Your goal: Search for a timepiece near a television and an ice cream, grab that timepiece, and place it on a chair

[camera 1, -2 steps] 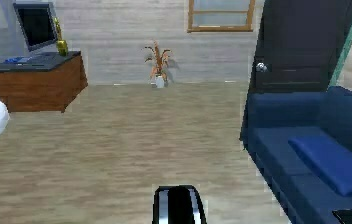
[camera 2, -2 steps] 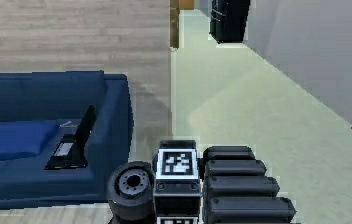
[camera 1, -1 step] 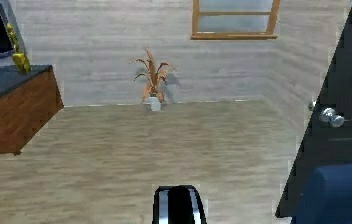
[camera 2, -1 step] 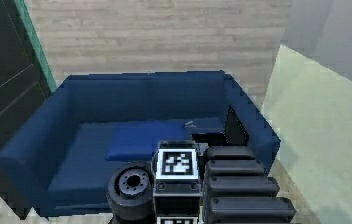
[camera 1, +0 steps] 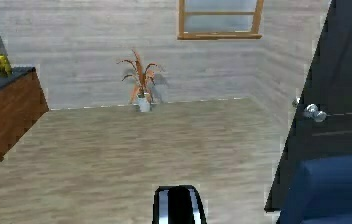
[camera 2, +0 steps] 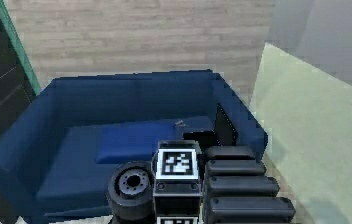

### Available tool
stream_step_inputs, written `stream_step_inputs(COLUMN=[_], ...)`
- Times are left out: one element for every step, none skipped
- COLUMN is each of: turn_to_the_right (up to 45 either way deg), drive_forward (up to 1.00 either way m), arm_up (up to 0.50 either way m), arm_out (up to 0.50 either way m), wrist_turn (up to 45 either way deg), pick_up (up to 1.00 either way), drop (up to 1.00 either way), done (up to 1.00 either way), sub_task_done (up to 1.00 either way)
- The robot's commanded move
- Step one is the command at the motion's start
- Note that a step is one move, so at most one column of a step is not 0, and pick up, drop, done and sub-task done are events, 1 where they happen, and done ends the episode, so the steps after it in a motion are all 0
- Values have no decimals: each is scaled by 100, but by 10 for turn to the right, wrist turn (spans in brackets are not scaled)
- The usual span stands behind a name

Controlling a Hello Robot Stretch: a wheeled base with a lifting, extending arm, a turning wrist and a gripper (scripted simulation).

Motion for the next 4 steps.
stream_step_inputs(turn_to_the_right=[0, 0, 330, 0], drive_forward=[100, 10, 0, 25], arm_up=[0, 0, 0, 0], arm_out=[0, 0, 0, 0], wrist_turn=[0, 0, 0, 0], pick_up=[0, 0, 0, 0], drop=[0, 0, 0, 0], done=[0, 0, 0, 0], sub_task_done=[0, 0, 0, 0])
